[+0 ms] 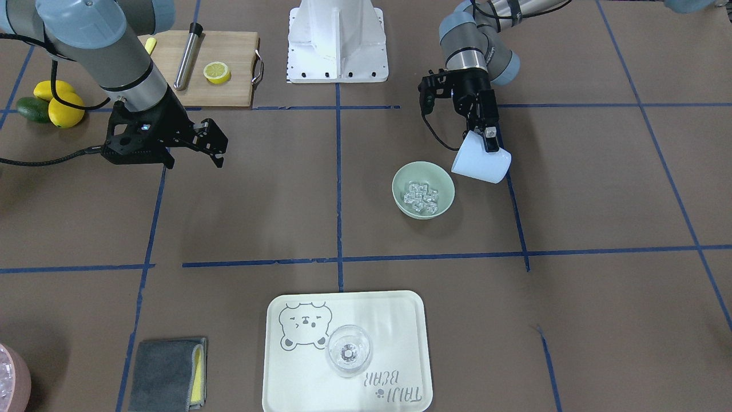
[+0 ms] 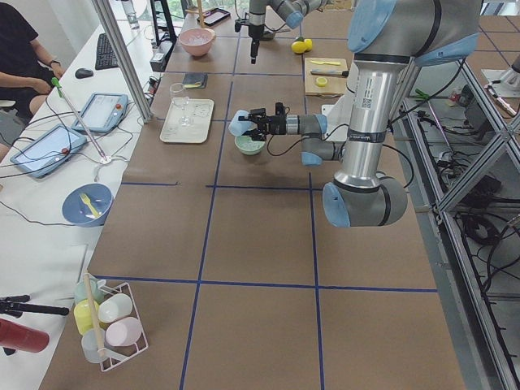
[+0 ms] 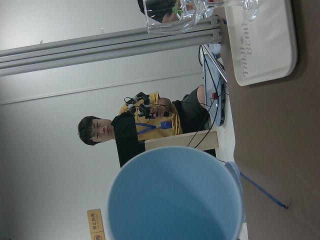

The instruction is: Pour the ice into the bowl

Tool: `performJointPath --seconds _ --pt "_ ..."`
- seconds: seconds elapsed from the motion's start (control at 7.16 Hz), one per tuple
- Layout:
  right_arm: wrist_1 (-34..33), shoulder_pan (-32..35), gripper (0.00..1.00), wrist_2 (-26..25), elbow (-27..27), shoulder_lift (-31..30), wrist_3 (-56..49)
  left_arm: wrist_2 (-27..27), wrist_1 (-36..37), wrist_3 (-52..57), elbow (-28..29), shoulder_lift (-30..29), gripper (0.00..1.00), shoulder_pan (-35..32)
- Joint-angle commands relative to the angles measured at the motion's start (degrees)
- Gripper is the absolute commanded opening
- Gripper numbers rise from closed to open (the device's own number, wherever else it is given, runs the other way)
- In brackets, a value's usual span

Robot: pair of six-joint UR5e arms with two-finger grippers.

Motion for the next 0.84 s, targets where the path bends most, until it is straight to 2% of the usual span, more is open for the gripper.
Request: performJointPath --seconds 0.0,0.28,0.7 --pt "0.0 0.0 1.0 0.0 -0.1 0.6 0.5 -5.1 -5.0 -8.3 -0.1 0.1 0.0 0.1" --pt "0.0 0.0 1.0 0.0 -0.2 0.7 0.6 -9.8 -9.8 -20.3 0.0 0.1 0.0 0.1" --pt "0.0 0.0 1.0 0.0 -0.2 0.8 0.6 -9.9 -10.2 -37.2 0.1 0.1 0.0 0.5"
